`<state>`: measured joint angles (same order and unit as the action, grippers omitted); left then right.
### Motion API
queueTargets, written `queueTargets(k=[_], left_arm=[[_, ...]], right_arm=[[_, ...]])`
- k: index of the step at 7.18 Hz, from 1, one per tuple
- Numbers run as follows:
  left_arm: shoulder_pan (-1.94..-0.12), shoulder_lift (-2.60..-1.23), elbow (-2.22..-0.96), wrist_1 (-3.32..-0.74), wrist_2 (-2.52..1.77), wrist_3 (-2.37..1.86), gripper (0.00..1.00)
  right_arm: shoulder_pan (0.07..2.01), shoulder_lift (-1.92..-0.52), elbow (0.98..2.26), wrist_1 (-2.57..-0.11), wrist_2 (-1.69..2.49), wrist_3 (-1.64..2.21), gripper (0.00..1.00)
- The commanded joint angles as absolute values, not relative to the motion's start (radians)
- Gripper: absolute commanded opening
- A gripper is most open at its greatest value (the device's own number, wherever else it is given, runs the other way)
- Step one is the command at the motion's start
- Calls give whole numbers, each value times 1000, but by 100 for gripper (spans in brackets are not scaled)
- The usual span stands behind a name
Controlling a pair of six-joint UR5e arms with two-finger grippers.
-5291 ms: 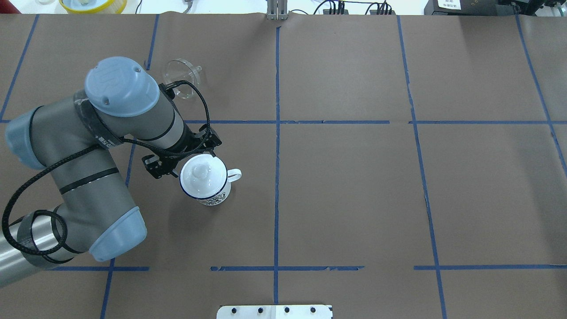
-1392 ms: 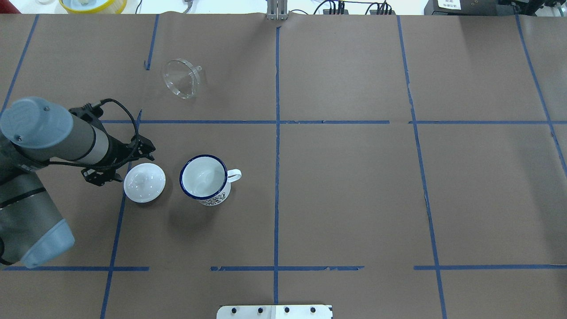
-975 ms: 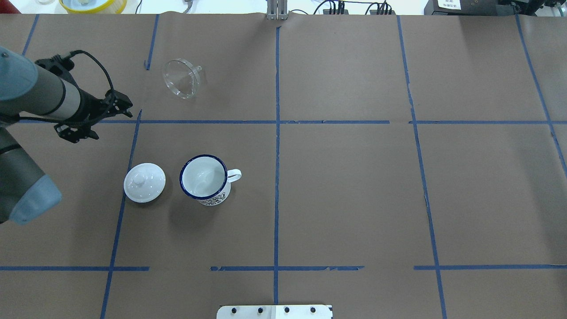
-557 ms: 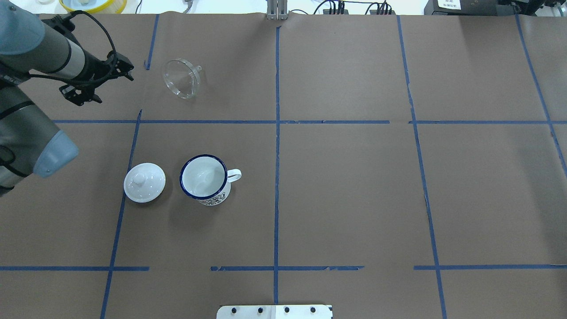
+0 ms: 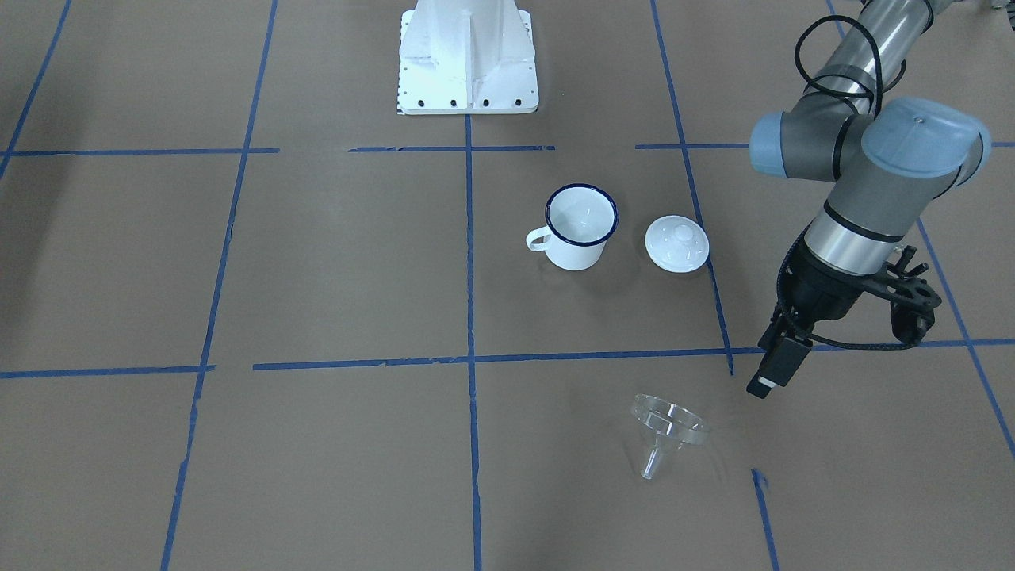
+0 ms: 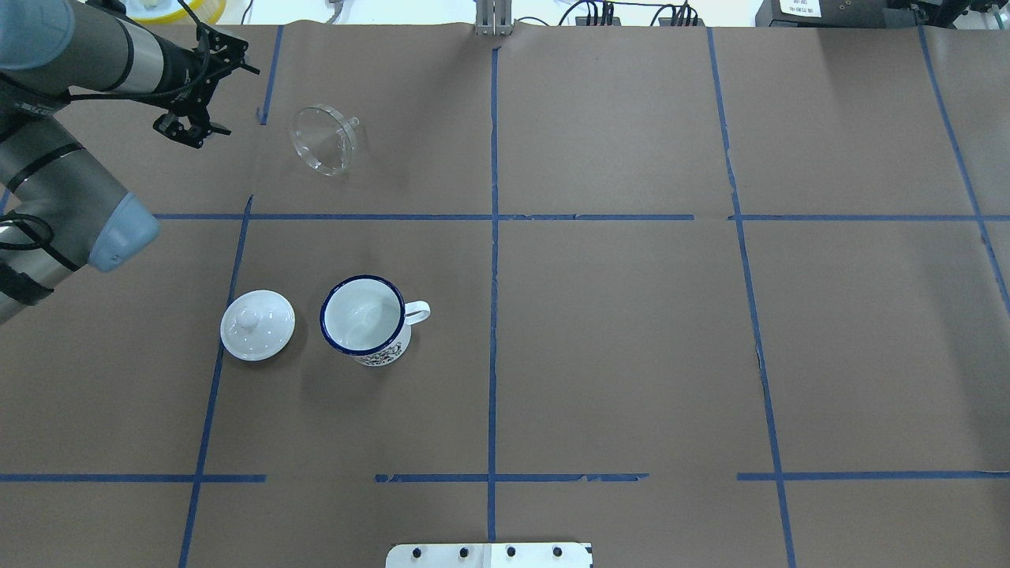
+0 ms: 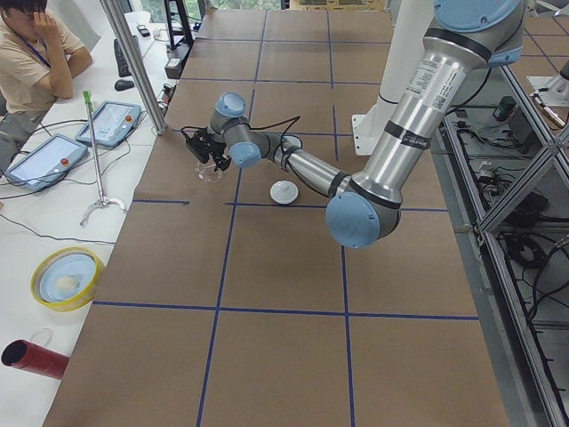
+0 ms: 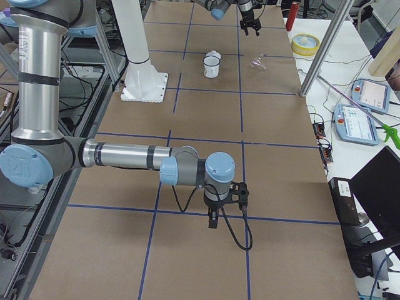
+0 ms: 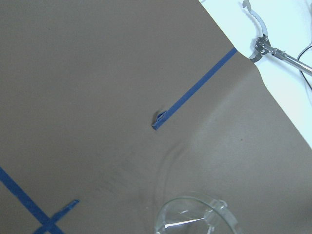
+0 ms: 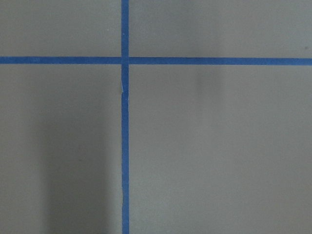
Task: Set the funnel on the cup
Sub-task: 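Open the left gripper and move it to the glass funnel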
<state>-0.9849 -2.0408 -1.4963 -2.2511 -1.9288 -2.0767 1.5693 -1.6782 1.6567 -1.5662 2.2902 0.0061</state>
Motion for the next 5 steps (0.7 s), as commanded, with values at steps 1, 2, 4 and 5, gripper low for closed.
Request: queueTargets(k=[1,2,4,5], left_arm=[[-982,-2098,-1401,-2399,-1820,-2226,99],[-976,-2105,-1396,-2451,-1810,-2291,99],[-861,-2138,-1327,-2545,-1623,-2420,99],[-851,-2129,-1313,-2543,-1617,-2421,99]], right_arm=[[1569,-1678,1657,-1566,2290,6,100],[1569,-1678,1657,-1566,2290,6,100],[1569,-1678,1657,-1566,2290,6,100],[1569,-1678,1657,-1566,2290,6,100]])
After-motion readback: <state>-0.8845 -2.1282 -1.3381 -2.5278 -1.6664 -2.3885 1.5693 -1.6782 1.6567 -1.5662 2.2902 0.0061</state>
